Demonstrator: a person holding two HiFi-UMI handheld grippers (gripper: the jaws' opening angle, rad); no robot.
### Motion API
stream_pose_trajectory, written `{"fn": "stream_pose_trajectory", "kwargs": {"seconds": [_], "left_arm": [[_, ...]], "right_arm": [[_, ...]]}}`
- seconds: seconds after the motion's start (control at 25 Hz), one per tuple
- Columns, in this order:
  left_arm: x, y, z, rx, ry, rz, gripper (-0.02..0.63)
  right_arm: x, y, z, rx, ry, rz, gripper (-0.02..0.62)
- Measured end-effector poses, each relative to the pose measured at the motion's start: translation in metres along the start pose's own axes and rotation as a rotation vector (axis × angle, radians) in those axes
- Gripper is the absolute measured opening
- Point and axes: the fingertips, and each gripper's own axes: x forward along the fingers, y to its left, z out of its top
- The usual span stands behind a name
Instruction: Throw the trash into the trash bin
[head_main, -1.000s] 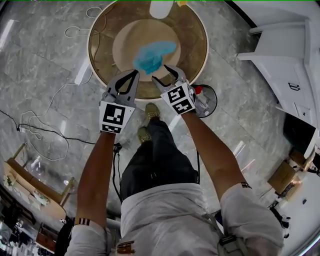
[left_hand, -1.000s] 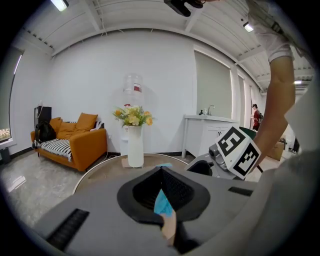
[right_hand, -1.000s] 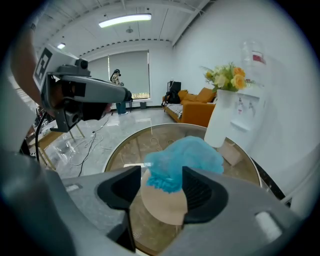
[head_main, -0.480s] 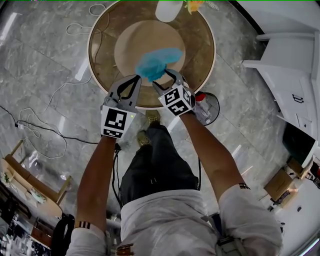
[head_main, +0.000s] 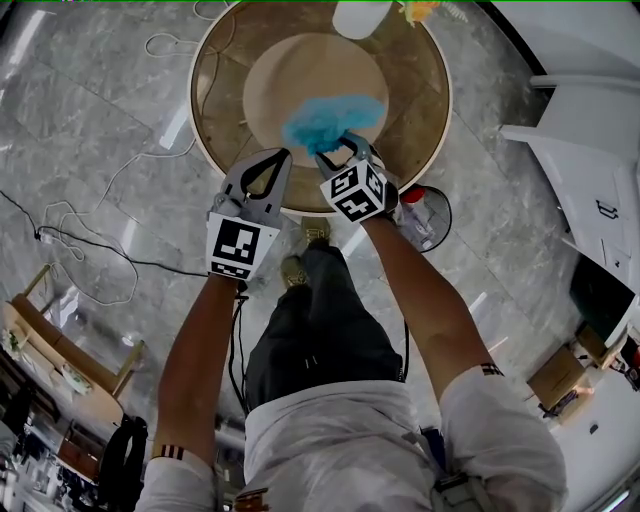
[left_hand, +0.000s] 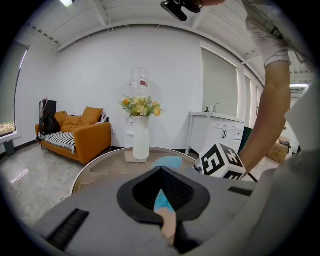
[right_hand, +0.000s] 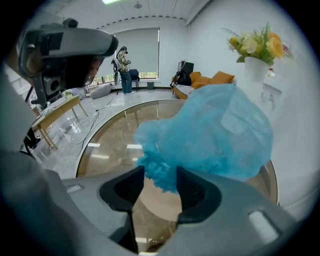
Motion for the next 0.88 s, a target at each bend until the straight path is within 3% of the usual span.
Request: {"fn": "stream_pose_trajectory", "kwargs": {"seconds": [0.24,0.32,0.88], "left_arm": [[-0.008,0.002,-0.006,-0.005,-0.003,0.004,-0.002],[-0.011,0.003,-0.008,-0.005,-0.003,0.005,-0.002],[-0.036,-0.018,0.017,0.012,-0.047,-0.025,-0.002]], "right_arm": [[0.004,0.003,-0.004,-0.032,0.015,-0.031,0.062],[0.003,0.003,-0.003,-0.034,0.009,-0.041,0.038],[-0.071,0.015,0.035,0.076,-0.152,-0.117,0.021]]}}
